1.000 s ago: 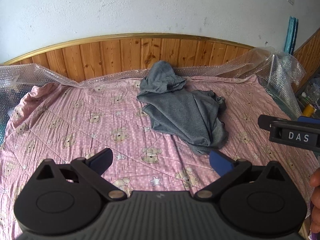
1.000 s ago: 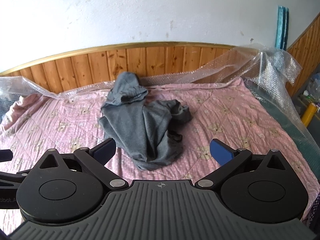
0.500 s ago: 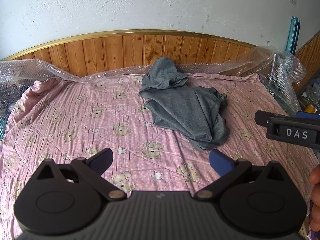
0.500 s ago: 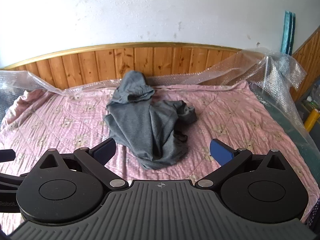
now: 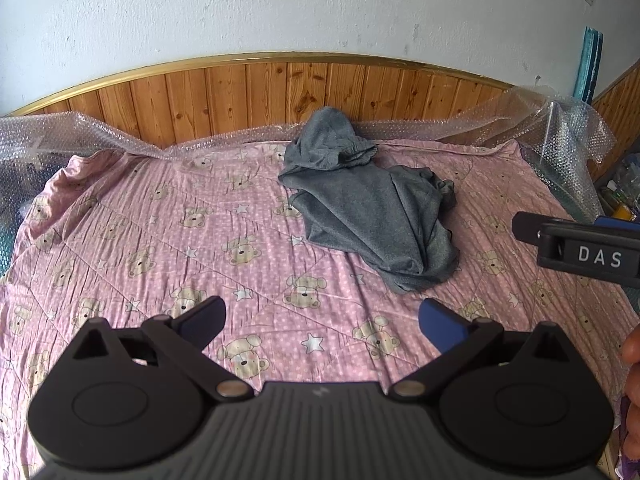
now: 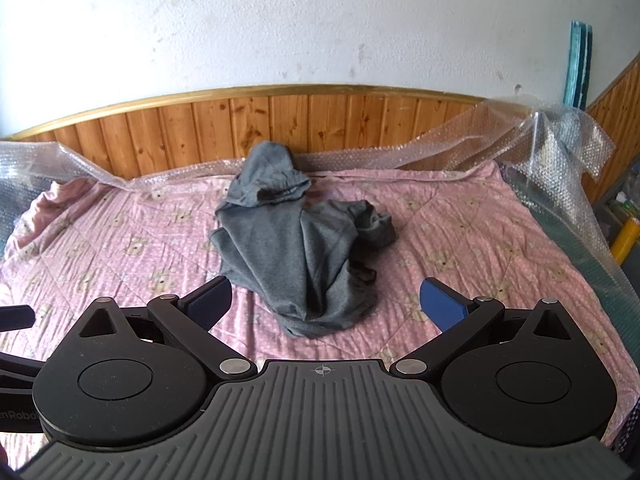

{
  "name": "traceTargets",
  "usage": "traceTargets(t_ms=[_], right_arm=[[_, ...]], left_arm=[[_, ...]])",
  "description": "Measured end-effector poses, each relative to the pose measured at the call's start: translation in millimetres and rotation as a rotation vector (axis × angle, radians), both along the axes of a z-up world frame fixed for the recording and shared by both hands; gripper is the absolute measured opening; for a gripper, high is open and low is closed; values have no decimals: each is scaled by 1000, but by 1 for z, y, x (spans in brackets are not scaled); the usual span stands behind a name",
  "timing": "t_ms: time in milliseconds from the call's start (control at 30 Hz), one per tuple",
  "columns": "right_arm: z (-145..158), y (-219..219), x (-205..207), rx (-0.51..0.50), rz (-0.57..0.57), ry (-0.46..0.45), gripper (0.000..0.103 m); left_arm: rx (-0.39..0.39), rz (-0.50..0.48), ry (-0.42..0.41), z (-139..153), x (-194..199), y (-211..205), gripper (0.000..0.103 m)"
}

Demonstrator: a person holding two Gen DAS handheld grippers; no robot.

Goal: Fold clothes

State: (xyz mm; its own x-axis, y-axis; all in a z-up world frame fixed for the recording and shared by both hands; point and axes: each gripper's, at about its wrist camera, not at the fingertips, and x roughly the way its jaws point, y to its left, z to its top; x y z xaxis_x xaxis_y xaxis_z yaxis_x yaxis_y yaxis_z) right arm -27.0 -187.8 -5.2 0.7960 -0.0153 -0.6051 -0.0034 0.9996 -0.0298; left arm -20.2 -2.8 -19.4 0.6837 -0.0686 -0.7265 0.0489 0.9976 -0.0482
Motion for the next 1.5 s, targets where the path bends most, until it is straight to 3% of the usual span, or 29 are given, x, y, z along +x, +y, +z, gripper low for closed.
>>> traceTargets(t_ms=[467,533,600,667,700,800,900,933,1133,1267,1367,1400,1433,1467,1500], right_arm=[[-1,2,-1,-3,11,6,101],[-1,3,0,-2,13,3,101],[-2,4,-1,1,19,3,99],[-3,4,0,4,27,6,91],[-4,5,0,8,31,10,83],[-9,4,3,38,50,33,52],[-13,4,9,49,66,49,21],[-15,3,12,50,66,53,16],[-21,-4,29,58,61,67,11],[-28,-12,48,66,57,91,11],[-36,-19,66,67,57,112,13],[-38,-21,74,67,57,120,20],[-41,-23,81,67,56,127,35],[-45,-26,89,67,55,134,47],[-50,-29,97,64,49,136,74]], left_arm=[[-19,-14,-13,1,-2,1,103],[-19,-22,-13,1,-1,1,87],[-18,-28,-9,-1,0,0,78],[-12,-32,-11,-3,-1,-2,64],[-7,-34,-11,-4,0,-2,53],[-7,-39,-10,-7,3,-4,30],[-13,-40,-16,-8,7,-5,17],[-13,-40,-18,-7,10,-5,14],[-10,-19,-6,-11,26,-6,6],[-3,-8,22,-17,42,-10,6],[-10,13,40,-23,57,-13,16],[-17,21,44,-25,62,-14,27],[-25,29,47,-27,67,-15,56],[-42,44,46,-29,72,-15,72],[-59,59,44,-31,77,-14,89]])
